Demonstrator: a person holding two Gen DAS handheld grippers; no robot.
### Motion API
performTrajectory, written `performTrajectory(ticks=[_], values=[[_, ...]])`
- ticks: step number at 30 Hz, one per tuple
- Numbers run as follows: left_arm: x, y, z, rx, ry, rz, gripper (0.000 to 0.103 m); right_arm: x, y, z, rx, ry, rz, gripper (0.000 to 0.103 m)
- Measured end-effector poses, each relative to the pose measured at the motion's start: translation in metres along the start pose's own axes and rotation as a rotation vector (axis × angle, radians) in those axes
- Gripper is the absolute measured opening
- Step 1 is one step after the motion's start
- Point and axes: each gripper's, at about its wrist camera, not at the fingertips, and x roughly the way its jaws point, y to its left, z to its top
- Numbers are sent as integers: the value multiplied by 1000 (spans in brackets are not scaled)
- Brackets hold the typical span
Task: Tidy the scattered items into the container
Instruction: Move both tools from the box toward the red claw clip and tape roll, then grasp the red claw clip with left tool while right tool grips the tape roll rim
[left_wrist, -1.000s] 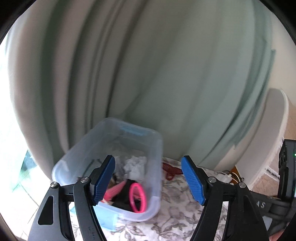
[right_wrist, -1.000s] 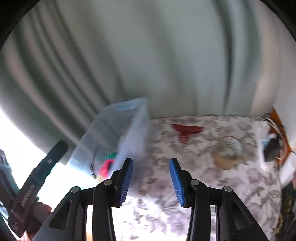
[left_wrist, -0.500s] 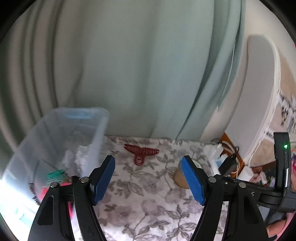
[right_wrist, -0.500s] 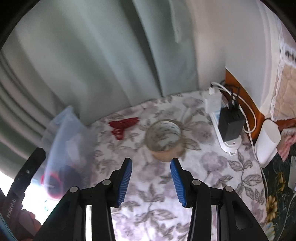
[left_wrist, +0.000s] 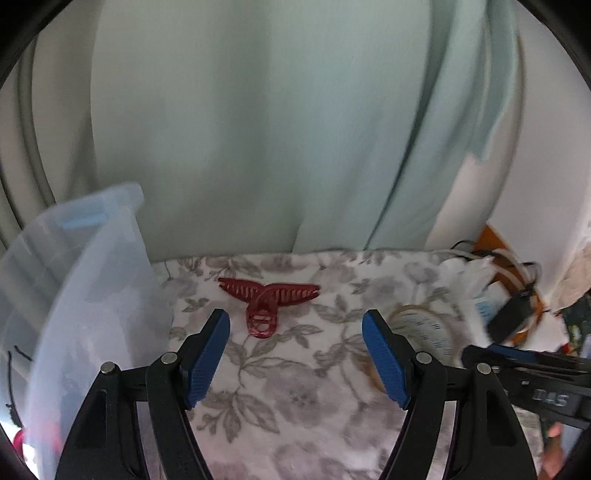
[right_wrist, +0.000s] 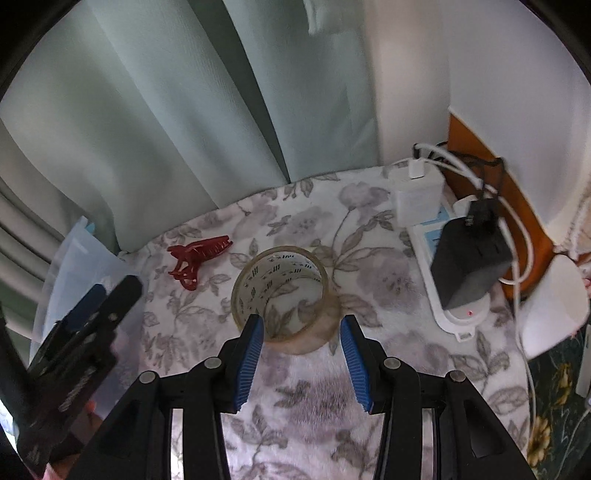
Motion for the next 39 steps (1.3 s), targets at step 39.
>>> performTrajectory(ticks=[39], values=[[119, 40, -15, -44, 130, 47, 36, 82, -28, 12, 75, 113, 4, 31]])
